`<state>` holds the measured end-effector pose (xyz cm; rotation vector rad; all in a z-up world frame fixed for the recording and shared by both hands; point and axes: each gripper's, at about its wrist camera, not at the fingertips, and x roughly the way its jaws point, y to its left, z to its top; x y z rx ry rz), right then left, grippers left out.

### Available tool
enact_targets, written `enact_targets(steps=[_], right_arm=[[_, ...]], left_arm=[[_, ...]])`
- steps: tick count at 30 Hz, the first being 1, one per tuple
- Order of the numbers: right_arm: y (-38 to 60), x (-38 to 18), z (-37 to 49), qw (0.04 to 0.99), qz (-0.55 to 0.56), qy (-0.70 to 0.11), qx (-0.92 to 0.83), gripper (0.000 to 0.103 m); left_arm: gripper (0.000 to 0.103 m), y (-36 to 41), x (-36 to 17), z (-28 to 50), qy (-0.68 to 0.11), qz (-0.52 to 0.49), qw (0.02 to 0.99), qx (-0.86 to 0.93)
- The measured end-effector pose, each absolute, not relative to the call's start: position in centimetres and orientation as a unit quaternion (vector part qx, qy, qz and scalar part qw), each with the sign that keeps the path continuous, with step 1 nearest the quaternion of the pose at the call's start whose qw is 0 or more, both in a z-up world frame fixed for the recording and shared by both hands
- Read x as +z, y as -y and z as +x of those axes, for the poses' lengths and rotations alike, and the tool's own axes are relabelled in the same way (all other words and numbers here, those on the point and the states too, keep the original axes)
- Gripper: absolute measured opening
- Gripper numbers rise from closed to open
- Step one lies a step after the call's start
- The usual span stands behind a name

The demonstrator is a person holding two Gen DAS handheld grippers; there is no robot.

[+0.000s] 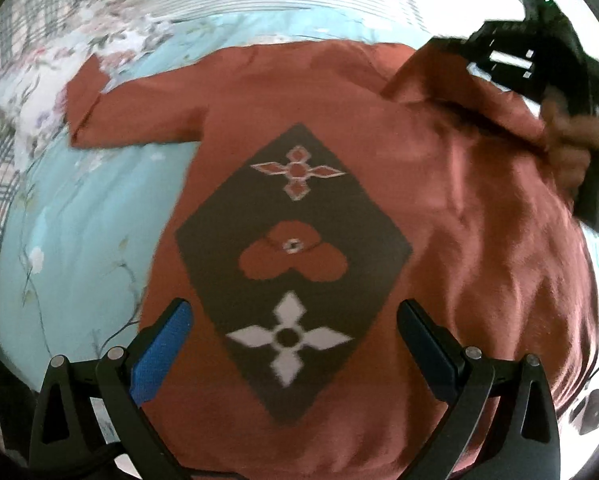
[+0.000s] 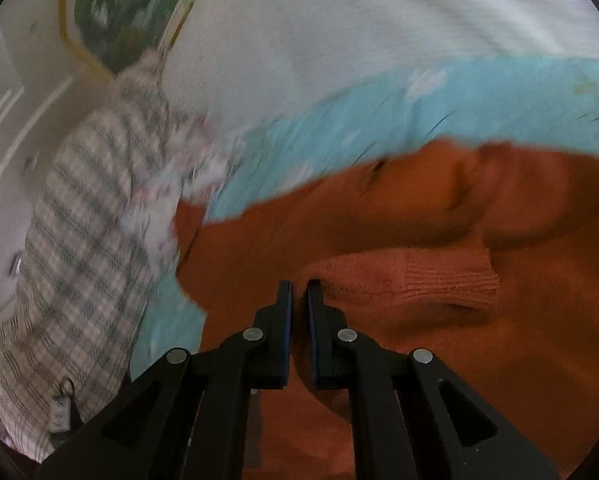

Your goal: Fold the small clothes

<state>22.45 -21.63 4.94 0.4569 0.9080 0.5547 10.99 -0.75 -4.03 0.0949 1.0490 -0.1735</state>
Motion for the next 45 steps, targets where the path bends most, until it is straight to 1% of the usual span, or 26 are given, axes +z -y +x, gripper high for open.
enact_targets(steps=[3, 5, 6, 7, 8, 10, 13, 15, 18, 23, 25, 26, 27, 29, 30, 32, 34, 35, 38, 43, 45], right_arm=[[20.2, 3.3, 21.8, 0.828, 0.204, -0.448, 0.269, 0.008], [20.1, 2.5, 21.1, 0.822, 0.201, -0.461, 0.268, 0.012], [19.9, 2.2, 21.0, 0.819, 0.201, -0.467, 0.265, 0.012], [19.9, 1.7, 20.7, 0.815, 0.204, -0.474, 0.263, 0.021], [20.3, 1.5, 20.5, 0.811, 0.206, -0.480, 0.263, 0.033], [21.4, 1.5, 19.3, 0.816, 0.204, -0.473, 0.261, 0.041], [23.8, 2.2, 17.9, 0.828, 0.229, -0.459, 0.228, 0.041], [27.2, 2.9, 16.7, 0.849, 0.246, -0.432, 0.178, 0.041], [31.4, 3.2, 15.7, 0.868, 0.255, -0.415, 0.097, 0.041], [34.9, 2.0, 15.0, 0.860, 0.290, -0.416, 0.059, 0.041], [35.2, 1.5, 14.8, 0.856, 0.297, -0.418, 0.059, 0.041], [35.4, 1.2, 14.7, 0.855, 0.301, -0.418, 0.060, 0.041], [35.6, 1.0, 14.6, 0.853, 0.306, -0.418, 0.060, 0.041], [35.8, 0.7, 14.4, 0.850, 0.316, -0.417, 0.059, 0.041], [35.9, 0.5, 14.3, 0.849, 0.320, -0.416, 0.061, 0.041], [35.9, 0.3, 13.9, 0.847, 0.327, -0.414, 0.068, 0.041], [35.6, 0.3, 13.9, 0.849, 0.319, -0.416, 0.066, 0.041], [35.4, 0.4, 14.0, 0.851, 0.313, -0.418, 0.065, 0.041], [35.3, 0.4, 14.0, 0.850, 0.310, -0.420, 0.064, 0.041], [35.4, 0.4, 13.9, 0.849, 0.311, -0.422, 0.068, 0.041], [35.4, 0.7, 13.8, 0.848, 0.306, -0.427, 0.065, 0.041]], left_arm=[[0.102, -0.9, -4.2, 11.5, -0.502, 0.032, 0.861, -0.076], [0.102, -1.7, -4.5, 12.0, -0.507, 0.017, 0.858, -0.078], [0.102, -1.9, -4.7, 12.1, -0.508, 0.014, 0.857, -0.080], [0.102, -2.1, -4.7, 12.6, -0.510, 0.005, 0.856, -0.087], [0.102, -2.1, -4.7, 13.0, -0.511, -0.001, 0.855, -0.092], [0.102, -1.7, -4.5, 14.5, -0.509, -0.009, 0.854, -0.106], [0.102, -0.1, -3.9, 16.6, -0.499, 0.004, 0.857, -0.125], [0.102, 1.8, -3.4, 18.0, -0.488, 0.022, 0.861, -0.141], [0.102, 5.8, -2.9, 20.4, -0.474, 0.059, 0.861, -0.173], [0.102, 13.2, -3.9, 24.6, -0.452, 0.131, 0.867, -0.165], [0.092, 15.1, -5.3, 26.3, -0.451, 0.172, 0.866, -0.131], [0.083, 15.3, -5.6, 26.8, -0.445, 0.186, 0.869, -0.113], [0.082, 14.8, -5.9, 27.5, -0.439, 0.194, 0.874, -0.082], [0.082, 12.3, -5.5, 27.9, -0.437, 0.167, 0.882, -0.052], [0.084, 10.5, -5.3, 28.1, -0.436, 0.147, 0.887, -0.034], [0.093, 6.5, -5.3, 28.5, -0.451, 0.096, 0.887, -0.019], [0.093, 3.3, -5.8, 28.5, -0.479, 0.028, 0.876, -0.054], [0.093, 2.6, -6.0, 28.4, -0.487, 0.014, 0.871, -0.065], [0.093, 2.1, -5.9, 28.2, -0.477, 0.000, 0.876, -0.068], [0.093, 0.2, -5.8, 29.6, -0.482, -0.099, 0.865, -0.096], [0.093, 0.5, -5.8, 30.0, -0.482, -0.109, 0.863, -0.108]])
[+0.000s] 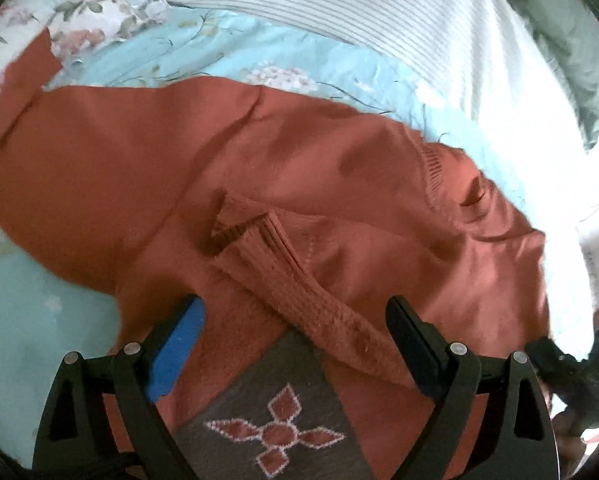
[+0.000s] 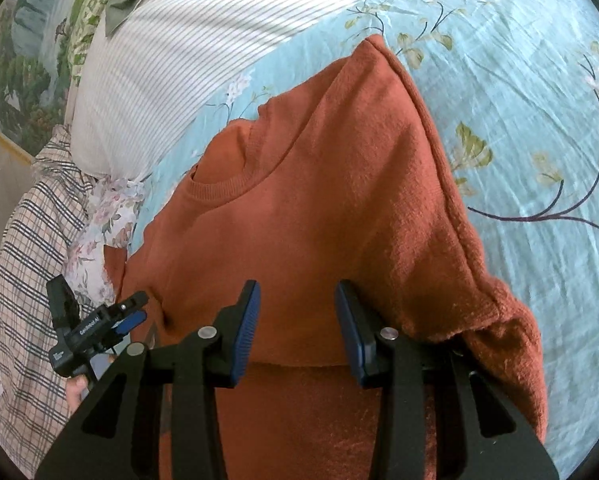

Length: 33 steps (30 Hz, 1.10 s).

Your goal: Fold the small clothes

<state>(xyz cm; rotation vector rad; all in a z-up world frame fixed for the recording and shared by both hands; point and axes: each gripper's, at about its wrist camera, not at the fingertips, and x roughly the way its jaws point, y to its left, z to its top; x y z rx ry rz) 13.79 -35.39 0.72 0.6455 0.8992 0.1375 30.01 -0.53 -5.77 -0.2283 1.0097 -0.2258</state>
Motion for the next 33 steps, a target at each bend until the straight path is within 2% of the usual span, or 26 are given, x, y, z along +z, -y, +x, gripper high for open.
enact_targets(steps=[3, 4, 5, 7, 8, 9, 11, 13, 16, 18, 20, 21, 23, 24, 25, 26, 27, 29, 31, 33], right_arm=[[35.5, 2.8, 13.4, 0.869, 0.276, -0.407, 0.054, 0.042], [35.7, 3.5, 13.4, 0.877, 0.265, -0.398, 0.047, 0.044], [36.1, 4.2, 13.7, 0.884, 0.252, -0.392, 0.036, 0.052], [37.3, 5.2, 14.8, 0.893, 0.223, -0.391, 0.000, 0.056], [37.6, 5.3, 15.2, 0.894, 0.217, -0.392, -0.008, 0.056], [38.1, 5.3, 16.1, 0.893, 0.208, -0.399, -0.013, 0.056], [38.6, 4.8, 17.7, 0.887, 0.191, -0.420, -0.024, 0.056], [39.0, 4.1, 19.1, 0.883, 0.173, -0.436, -0.032, 0.056], [39.3, 3.3, 20.4, 0.878, 0.158, -0.451, -0.038, 0.056], [39.3, 2.8, 20.8, 0.874, 0.157, -0.459, -0.037, 0.056], [39.2, 2.3, 21.0, 0.873, 0.156, -0.461, -0.037, 0.056], [39.2, 2.2, 21.1, 0.873, 0.154, -0.461, -0.037, 0.056], [39.1, 2.1, 21.1, 0.874, 0.153, -0.459, -0.036, 0.055], [39.0, 2.0, 21.1, 0.875, 0.154, -0.458, -0.032, 0.048], [38.8, 1.9, 21.2, 0.873, 0.158, -0.461, -0.025, 0.020], [39.0, 1.8, 21.1, 0.871, 0.173, -0.459, -0.012, 0.015], [39.2, 2.0, 21.0, 0.874, 0.178, -0.452, -0.011, 0.014], [39.8, 3.3, 20.1, 0.888, 0.183, -0.422, -0.015, 0.014], [41.3, 4.6, 18.9, 0.900, 0.209, -0.382, -0.028, 0.013], [42.1, 4.1, 18.7, 0.898, 0.223, -0.378, -0.037, 0.013]], left_arm=[[0.092, -1.2, -6.4, 30.6, -0.484, -0.135, 0.858, -0.104], [0.091, -2.0, -6.7, 31.2, -0.487, -0.155, 0.853, -0.108], [0.089, -2.6, -6.9, 31.4, -0.487, -0.165, 0.850, -0.112], [0.082, -3.1, -6.8, 32.1, -0.486, -0.177, 0.847, -0.122], [0.066, -3.0, -6.6, 32.4, -0.486, -0.171, 0.847, -0.130], [0.043, -2.6, -6.7, 32.5, -0.490, -0.158, 0.846, -0.140], [0.025, -2.0, -7.0, 32.0, -0.502, -0.121, 0.841, -0.158], [0.026, -1.7, -7.6, 30.8, -0.501, -0.077, 0.848, -0.156], [0.029, -2.4, -7.4, 29.8, -0.500, -0.061, 0.847, -0.171], [0.046, -2.9, -7.4, 30.0, -0.512, -0.064, 0.839, -0.175], [0.057, -3.0, -7.3, 30.9, -0.522, -0.076, 0.829, -0.186], [0.061, -3.0, -7.3, 31.3, -0.526, -0.079, 0.826, -0.188], [0.062, -2.4, -7.4, 32.4, -0.533, -0.074, 0.822, -0.184], [0.060, -1.9, -7.4, 32.8, -0.536, -0.067, 0.822, -0.180], [0.058, -1.4, -7.4, 32.9, -0.535, -0.057, 0.825, -0.175], [0.048, -0.8, -7.3, 32.7, -0.528, -0.036, 0.832, -0.167], [0.029, 0.2, -7.2, 32.2, -0.515, 0.001, 0.842, -0.160], [0.011, 0.8, -6.7, 31.5, -0.503, 0.017, 0.846, -0.174], [0.011, 1.6, -4.9, 30.4, -0.457, 0.023, 0.868, -0.192], [0.011, 2.2, -3.6, 29.7, -0.407, 0.036, 0.892, -0.195]])
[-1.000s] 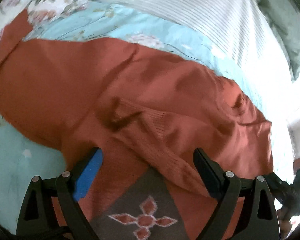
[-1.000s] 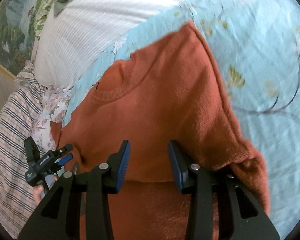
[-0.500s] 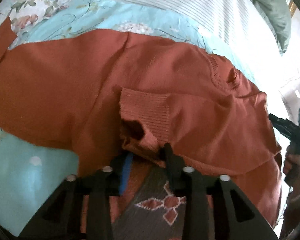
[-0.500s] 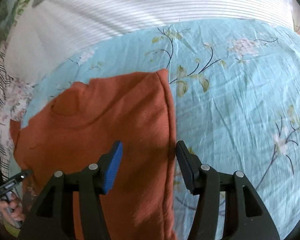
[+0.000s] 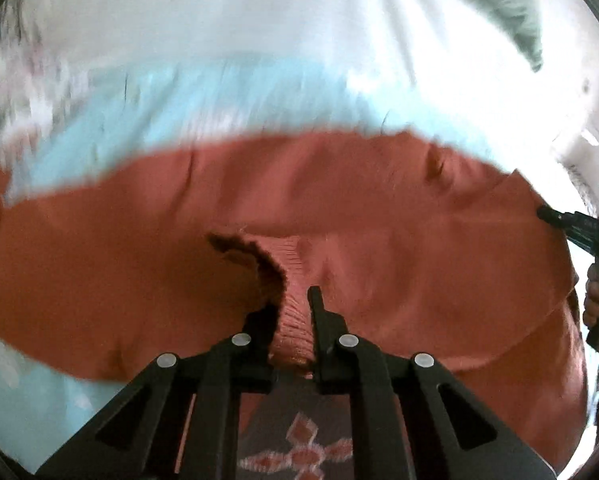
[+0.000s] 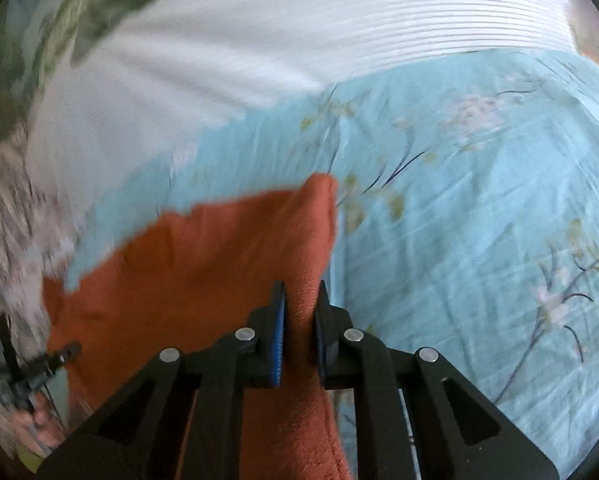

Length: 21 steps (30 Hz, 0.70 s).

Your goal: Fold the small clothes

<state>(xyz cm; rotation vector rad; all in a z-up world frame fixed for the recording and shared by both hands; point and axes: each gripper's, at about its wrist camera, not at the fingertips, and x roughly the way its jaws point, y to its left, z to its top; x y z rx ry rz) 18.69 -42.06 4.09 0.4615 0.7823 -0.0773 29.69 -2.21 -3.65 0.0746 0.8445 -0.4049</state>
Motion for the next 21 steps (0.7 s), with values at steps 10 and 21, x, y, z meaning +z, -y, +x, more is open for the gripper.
enact_targets(steps=[10, 21], right_arm=[[40.8, 4.1, 17.1, 0.894, 0.205, -0.393, -0.064, 0.020], [36.3, 4.1, 14.3, 0.884, 0.227, -0.409, 0.000, 0.046]], left_arm=[[0.021, 1.4, -7.5, 30.2, -0.439, 0.056, 0.881, -0.166], [0.030, -4.6, -6.5, 28.0, -0.441, -0.007, 0.893, -0.091]])
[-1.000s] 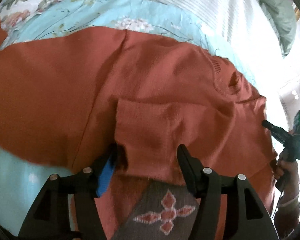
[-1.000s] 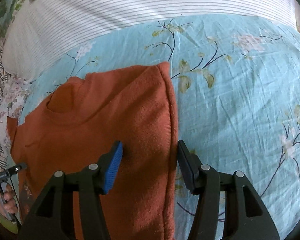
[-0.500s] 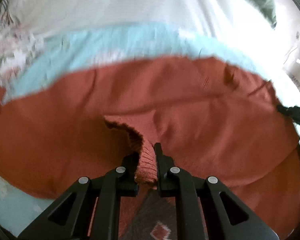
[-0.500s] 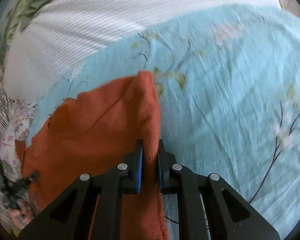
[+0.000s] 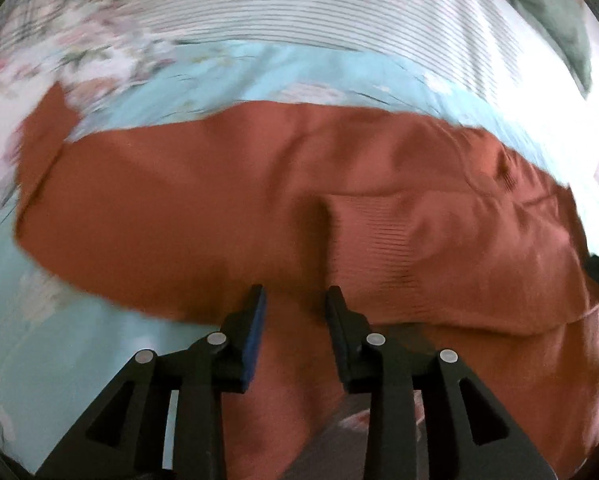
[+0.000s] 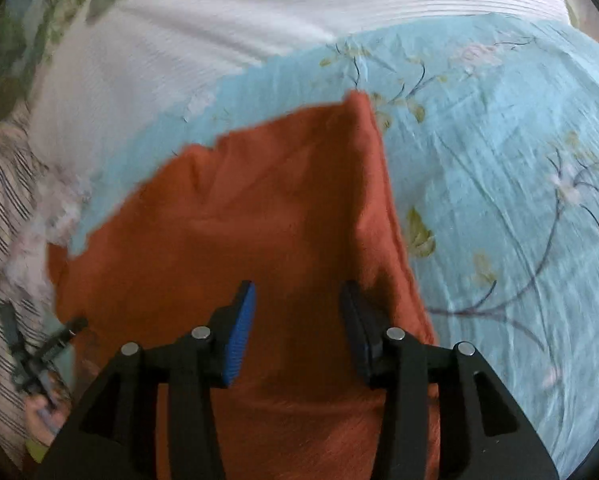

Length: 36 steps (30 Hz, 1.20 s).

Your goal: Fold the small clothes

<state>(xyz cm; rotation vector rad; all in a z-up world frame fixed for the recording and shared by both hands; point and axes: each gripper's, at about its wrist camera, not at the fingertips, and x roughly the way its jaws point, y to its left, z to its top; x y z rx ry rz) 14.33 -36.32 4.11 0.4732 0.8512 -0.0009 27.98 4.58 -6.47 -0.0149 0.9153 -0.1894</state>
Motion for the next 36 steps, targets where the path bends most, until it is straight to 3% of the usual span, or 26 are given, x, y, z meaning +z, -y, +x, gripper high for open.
enact_targets(steps=[1, 3, 5, 12, 24, 25, 26, 27, 29, 36], right_arm=[[35.7, 4.8, 13.9, 0.888, 0.224, -0.402, 0.005, 0.046], [34.5, 6.0, 12.9, 0.895, 0.215, -0.390, 0.018, 0.046], [33.5, 6.7, 12.2, 0.900, 0.210, -0.382, 0.028, 0.046], [31.3, 6.5, 10.0, 0.891, 0.221, -0.393, 0.047, 0.046], [27.7, 4.0, 9.0, 0.867, 0.228, -0.438, 0.073, 0.047], [27.5, 3.9, 9.0, 0.866, 0.227, -0.440, 0.074, 0.047], [27.3, 3.7, 9.1, 0.865, 0.226, -0.442, 0.075, 0.047], [27.2, 3.7, 9.1, 0.864, 0.226, -0.444, 0.075, 0.047], [27.0, 3.6, 9.1, 0.863, 0.227, -0.444, 0.077, 0.047], [26.2, 3.9, 8.8, 0.865, 0.234, -0.435, 0.090, 0.047]], left_arm=[[0.031, -5.8, -6.0, 27.8, -0.441, -0.023, 0.893, -0.089], [0.051, -7.6, -5.3, 27.7, -0.436, -0.031, 0.898, -0.059], [0.061, -9.6, -4.6, 27.7, -0.425, -0.039, 0.904, -0.031], [0.071, -16.7, -3.2, 30.3, -0.404, -0.039, 0.911, 0.079], [0.070, -24.3, -5.4, 44.4, -0.428, 0.049, 0.882, 0.191], [0.068, -25.3, -6.1, 45.5, -0.440, 0.042, 0.876, 0.194], [0.058, -26.1, -6.5, 46.0, -0.445, 0.029, 0.875, 0.191], [0.036, -27.0, -6.5, 46.1, -0.443, 0.010, 0.878, 0.184], [0.003, -28.4, -5.9, 46.0, -0.438, -0.034, 0.883, 0.165], [0.002, -28.8, -0.9, 40.0, -0.361, -0.112, 0.922, 0.080]])
